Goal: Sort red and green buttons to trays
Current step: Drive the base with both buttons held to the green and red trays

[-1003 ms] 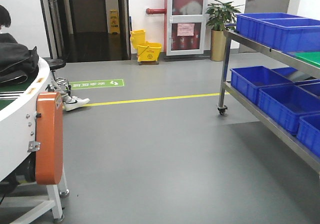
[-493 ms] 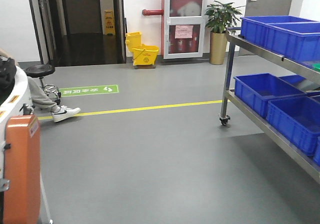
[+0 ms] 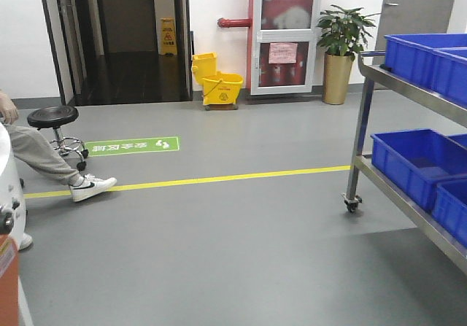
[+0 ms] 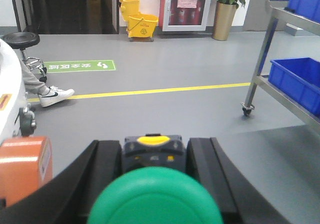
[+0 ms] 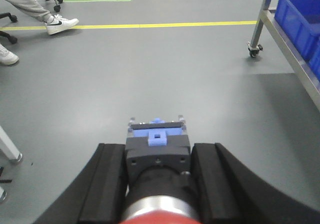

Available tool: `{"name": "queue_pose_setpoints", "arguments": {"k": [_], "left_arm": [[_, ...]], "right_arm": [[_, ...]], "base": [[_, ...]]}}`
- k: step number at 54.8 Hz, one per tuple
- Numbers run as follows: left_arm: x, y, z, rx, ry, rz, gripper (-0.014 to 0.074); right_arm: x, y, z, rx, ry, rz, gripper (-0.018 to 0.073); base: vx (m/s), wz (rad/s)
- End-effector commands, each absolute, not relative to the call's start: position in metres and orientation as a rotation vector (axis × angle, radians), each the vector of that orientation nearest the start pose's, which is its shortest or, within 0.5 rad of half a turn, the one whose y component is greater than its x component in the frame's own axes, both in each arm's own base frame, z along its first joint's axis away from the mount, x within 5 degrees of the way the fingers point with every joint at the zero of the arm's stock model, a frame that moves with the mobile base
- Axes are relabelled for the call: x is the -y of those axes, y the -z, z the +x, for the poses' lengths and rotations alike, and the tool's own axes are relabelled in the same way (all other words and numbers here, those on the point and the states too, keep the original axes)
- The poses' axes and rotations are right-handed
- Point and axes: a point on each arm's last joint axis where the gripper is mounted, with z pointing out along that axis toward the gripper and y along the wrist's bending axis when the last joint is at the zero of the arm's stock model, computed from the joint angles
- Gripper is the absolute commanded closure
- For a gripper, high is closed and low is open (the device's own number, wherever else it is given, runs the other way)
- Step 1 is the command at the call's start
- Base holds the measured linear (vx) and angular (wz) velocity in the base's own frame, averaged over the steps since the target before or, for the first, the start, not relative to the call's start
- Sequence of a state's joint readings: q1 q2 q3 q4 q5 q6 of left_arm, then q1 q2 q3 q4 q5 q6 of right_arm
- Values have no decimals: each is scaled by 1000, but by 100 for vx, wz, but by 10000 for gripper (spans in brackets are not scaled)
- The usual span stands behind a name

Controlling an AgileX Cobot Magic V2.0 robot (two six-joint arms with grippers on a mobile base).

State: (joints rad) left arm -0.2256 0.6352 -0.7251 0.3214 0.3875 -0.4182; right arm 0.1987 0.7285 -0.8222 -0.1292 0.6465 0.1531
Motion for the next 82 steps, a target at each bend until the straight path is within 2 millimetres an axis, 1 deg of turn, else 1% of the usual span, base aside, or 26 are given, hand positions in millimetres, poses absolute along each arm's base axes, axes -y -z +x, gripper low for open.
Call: {"name": "queue_pose_setpoints", "arguments": {"k": [1, 19, 35, 56, 82], "left_arm": [[21, -389, 124, -1647, 181, 31, 599], [21, -389, 124, -1647, 181, 31, 599], [21, -389, 124, -1647, 181, 31, 599], [21, -389, 124, -1647, 181, 31, 599], [21, -389, 124, -1647, 181, 31, 599]], "right_arm": [[-21, -383, 139, -1914, -83, -107, 568], [-21, -383, 139, -1913, -83, -107, 568], [-21, -383, 139, -1913, -83, -107, 568], [-21, -383, 139, -1914, -82, -107, 568], [-21, -383, 139, -1913, -83, -107, 568]], "base": [[51, 6], [50, -1], [46, -24], [44, -50], [43, -64]]}}
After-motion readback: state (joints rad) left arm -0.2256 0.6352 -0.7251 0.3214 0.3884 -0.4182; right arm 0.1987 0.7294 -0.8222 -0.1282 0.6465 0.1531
